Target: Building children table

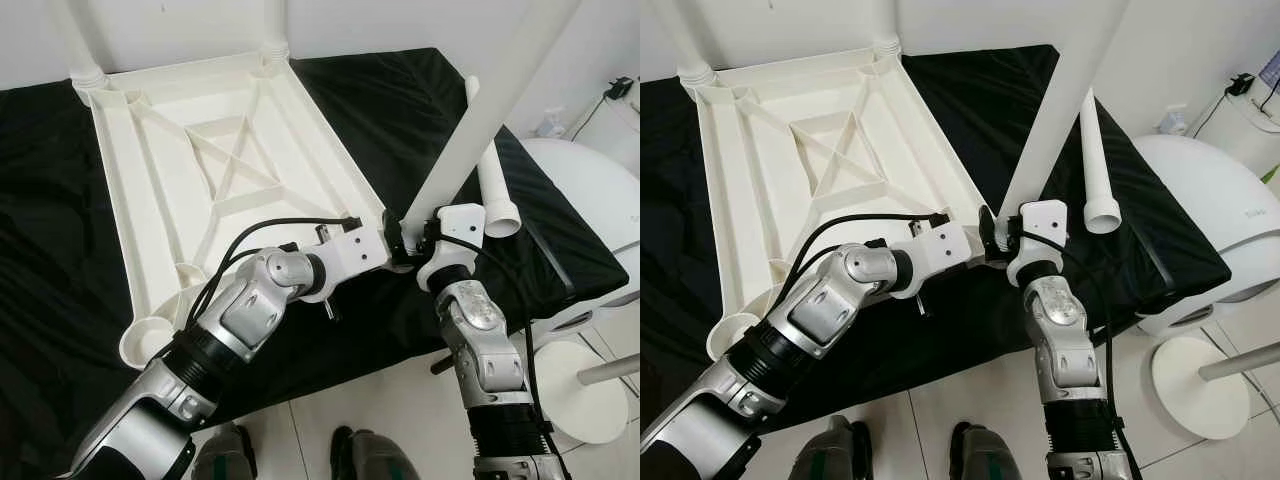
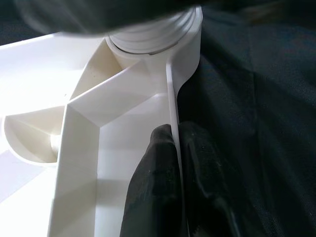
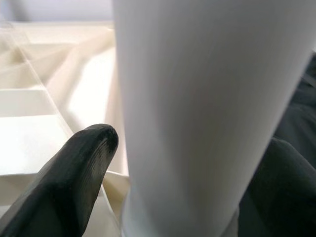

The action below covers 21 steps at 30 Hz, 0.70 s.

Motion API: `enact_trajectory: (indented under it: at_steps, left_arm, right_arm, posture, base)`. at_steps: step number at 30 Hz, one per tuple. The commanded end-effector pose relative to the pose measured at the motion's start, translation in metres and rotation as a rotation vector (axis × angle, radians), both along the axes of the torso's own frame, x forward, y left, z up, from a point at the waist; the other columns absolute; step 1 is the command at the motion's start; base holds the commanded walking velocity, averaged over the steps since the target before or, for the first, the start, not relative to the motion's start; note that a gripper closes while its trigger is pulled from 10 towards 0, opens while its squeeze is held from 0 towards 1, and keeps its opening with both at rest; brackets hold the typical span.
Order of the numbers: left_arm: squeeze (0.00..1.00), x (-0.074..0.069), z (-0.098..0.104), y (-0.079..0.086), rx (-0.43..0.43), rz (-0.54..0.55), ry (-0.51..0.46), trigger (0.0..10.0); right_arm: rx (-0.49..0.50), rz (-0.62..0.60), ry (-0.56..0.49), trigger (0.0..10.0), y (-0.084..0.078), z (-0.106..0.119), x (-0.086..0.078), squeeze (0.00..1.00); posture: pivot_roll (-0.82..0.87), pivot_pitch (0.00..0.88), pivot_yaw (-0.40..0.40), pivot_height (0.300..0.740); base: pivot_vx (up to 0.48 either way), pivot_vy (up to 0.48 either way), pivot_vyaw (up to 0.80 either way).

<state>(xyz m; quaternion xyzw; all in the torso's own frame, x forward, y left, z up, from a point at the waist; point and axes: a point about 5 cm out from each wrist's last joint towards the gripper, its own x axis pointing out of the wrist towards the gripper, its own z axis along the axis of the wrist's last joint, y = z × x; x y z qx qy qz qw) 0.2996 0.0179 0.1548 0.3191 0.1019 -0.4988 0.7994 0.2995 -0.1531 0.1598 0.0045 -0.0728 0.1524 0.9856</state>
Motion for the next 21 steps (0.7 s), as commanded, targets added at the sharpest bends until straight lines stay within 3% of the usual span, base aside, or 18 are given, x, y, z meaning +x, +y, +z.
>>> enact_trajectory:
  at_steps: [1, 8, 14, 17, 21]
  left_arm:
    - [0.00, 0.002, -0.016, 0.009, 0.066, 0.058, 0.025, 10.0]
    - [0.00, 0.004, -0.015, 0.008, 0.064, 0.059, 0.021, 10.0]
    - [0.00, 0.004, -0.014, 0.008, 0.064, 0.058, 0.019, 10.0]
    - [0.00, 0.005, -0.014, 0.008, 0.064, 0.060, 0.017, 10.0]
    - [0.00, 0.005, -0.013, 0.008, 0.064, 0.059, 0.016, 10.0]
  right_arm:
    - [0.011, 0.067, -0.006, 10.0, -0.004, 0.001, 0.000, 0.00]
    - [-0.060, 0.260, 0.008, 10.0, -0.008, 0.000, 0.001, 0.00]
    - [-0.085, 0.357, 0.023, 10.0, -0.012, 0.001, 0.004, 0.00]
    - [-0.180, 0.474, 0.050, 10.0, -0.022, -0.002, 0.004, 0.00]
    - [-0.183, 0.485, 0.056, 10.0, -0.028, -0.002, 0.007, 0.00]
  posture:
    - [-0.01, 0.088, -0.033, 0.740]
    - [-0.01, 0.089, -0.032, 0.740]
    - [-0.01, 0.088, -0.031, 0.740]
    - [0.00, 0.087, -0.029, 0.740]
    - [0.00, 0.089, -0.029, 0.740]
  base:
    - [0.000, 0.000, 0.00]
    - [0.000, 0.000, 0.00]
    - [0.000, 0.000, 0.00]
    - [0.000, 0.000, 0.00]
    - [0.000, 0.000, 0.00]
